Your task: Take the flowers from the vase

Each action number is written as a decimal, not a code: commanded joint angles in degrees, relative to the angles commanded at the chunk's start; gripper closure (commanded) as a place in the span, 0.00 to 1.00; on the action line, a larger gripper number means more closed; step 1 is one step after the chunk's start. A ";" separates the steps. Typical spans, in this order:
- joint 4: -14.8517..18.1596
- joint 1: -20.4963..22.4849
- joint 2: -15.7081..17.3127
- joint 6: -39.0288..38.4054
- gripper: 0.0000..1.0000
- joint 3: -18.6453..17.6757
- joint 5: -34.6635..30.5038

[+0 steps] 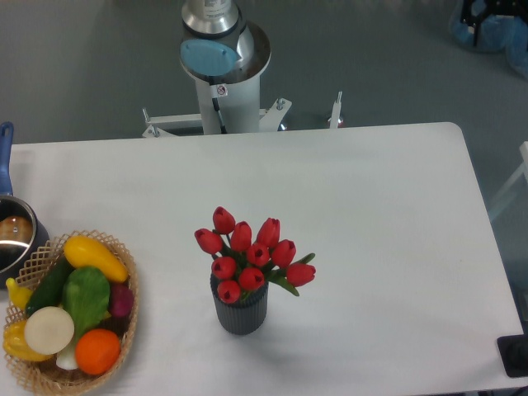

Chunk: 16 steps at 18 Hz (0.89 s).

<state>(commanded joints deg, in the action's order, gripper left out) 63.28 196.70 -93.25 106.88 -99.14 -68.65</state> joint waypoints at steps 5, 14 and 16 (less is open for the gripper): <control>-0.79 -0.44 -0.09 -12.73 0.00 -2.02 10.80; -1.32 -9.56 -2.46 -21.01 0.00 -2.99 21.53; -2.54 -12.29 -3.60 -20.84 0.00 -2.99 21.72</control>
<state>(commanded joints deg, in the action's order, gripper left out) 60.74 184.41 -96.85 86.04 -102.13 -46.93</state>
